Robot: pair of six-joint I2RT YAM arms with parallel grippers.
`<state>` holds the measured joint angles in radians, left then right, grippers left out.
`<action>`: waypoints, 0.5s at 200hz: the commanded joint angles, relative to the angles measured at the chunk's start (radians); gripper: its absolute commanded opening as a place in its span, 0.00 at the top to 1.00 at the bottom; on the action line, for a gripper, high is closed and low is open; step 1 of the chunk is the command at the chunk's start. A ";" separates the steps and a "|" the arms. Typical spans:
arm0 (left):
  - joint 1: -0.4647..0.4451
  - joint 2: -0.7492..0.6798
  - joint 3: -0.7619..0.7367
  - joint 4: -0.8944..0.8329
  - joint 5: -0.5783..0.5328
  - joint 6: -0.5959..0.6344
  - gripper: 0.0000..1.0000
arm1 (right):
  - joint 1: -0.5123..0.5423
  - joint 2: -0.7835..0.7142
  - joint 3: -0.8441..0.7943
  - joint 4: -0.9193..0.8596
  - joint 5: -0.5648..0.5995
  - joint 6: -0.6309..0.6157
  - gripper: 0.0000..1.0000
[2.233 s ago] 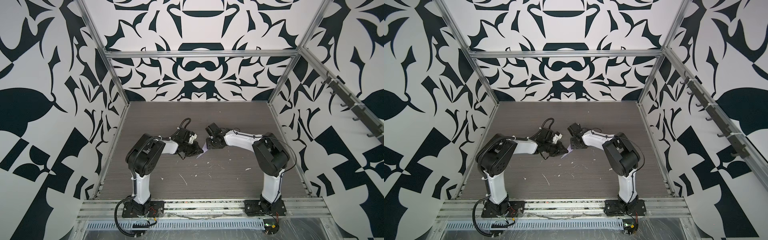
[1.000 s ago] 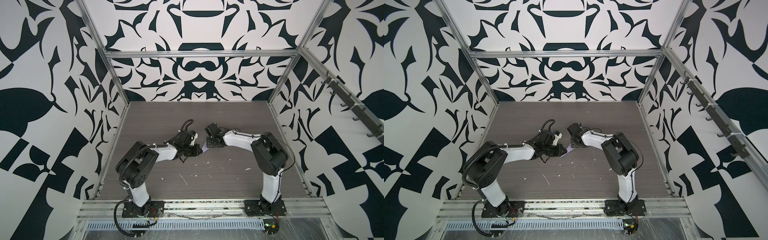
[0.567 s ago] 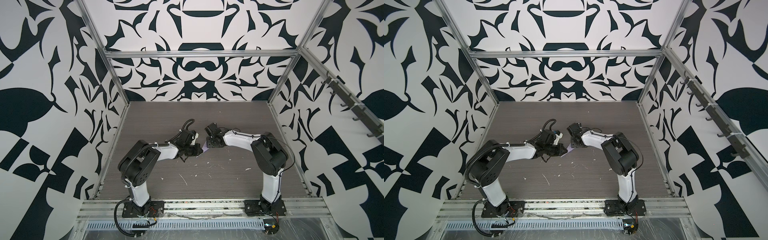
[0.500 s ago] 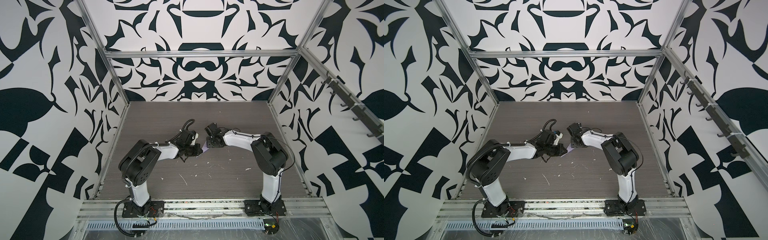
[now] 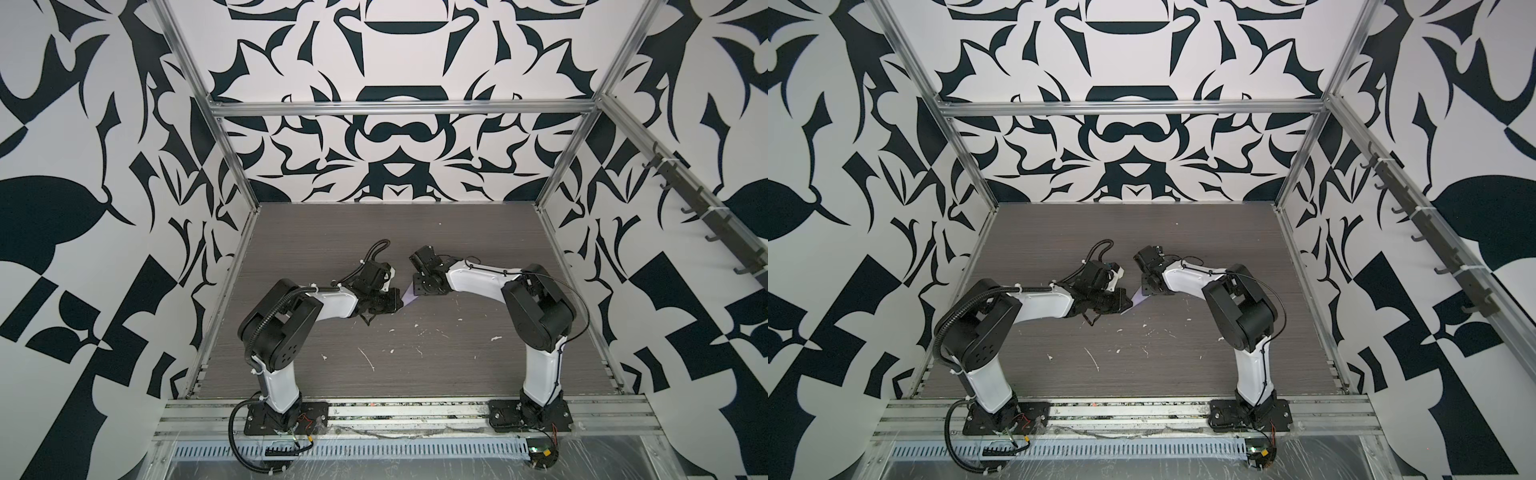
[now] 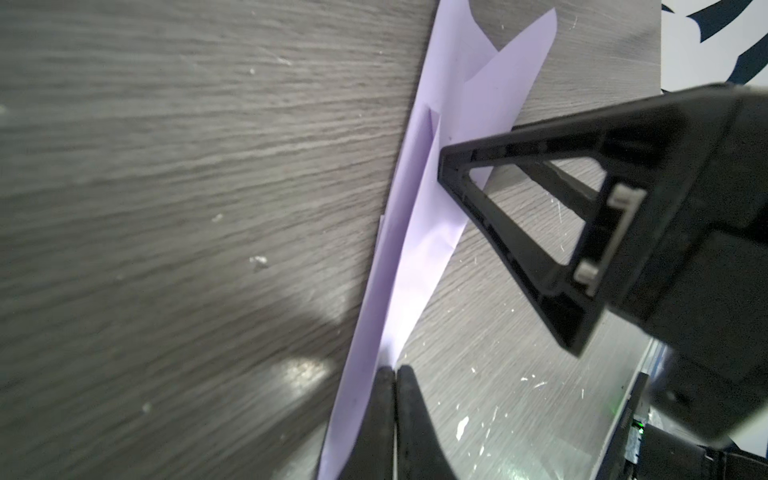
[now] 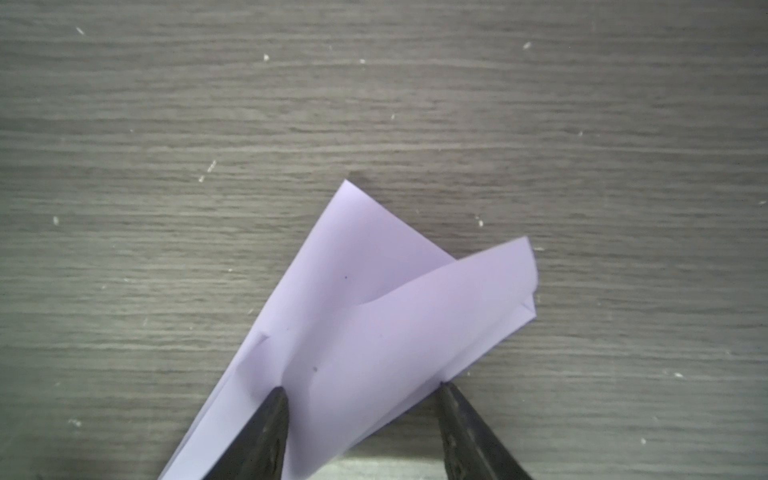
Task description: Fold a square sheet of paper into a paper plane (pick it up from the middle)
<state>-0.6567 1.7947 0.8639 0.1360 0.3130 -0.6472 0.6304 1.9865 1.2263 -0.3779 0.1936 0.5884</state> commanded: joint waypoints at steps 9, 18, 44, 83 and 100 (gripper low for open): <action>0.003 0.021 0.009 -0.036 -0.030 -0.005 0.93 | -0.012 0.187 -0.102 -0.188 -0.079 0.031 0.41; 0.002 0.022 0.012 -0.039 -0.032 -0.005 0.93 | -0.014 0.188 -0.103 -0.190 -0.077 0.031 0.41; 0.003 0.028 0.014 -0.048 -0.040 -0.009 0.93 | -0.014 0.195 -0.100 -0.193 -0.072 0.030 0.41; 0.005 0.032 0.023 -0.062 -0.043 -0.017 0.93 | -0.011 0.210 -0.099 -0.200 -0.068 0.029 0.41; 0.005 0.031 0.024 -0.061 -0.040 -0.019 0.94 | -0.012 0.216 -0.094 -0.204 -0.065 0.028 0.41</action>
<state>-0.6567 1.8069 0.8658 0.1272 0.2909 -0.6571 0.6308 1.9930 1.2335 -0.3859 0.1967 0.5953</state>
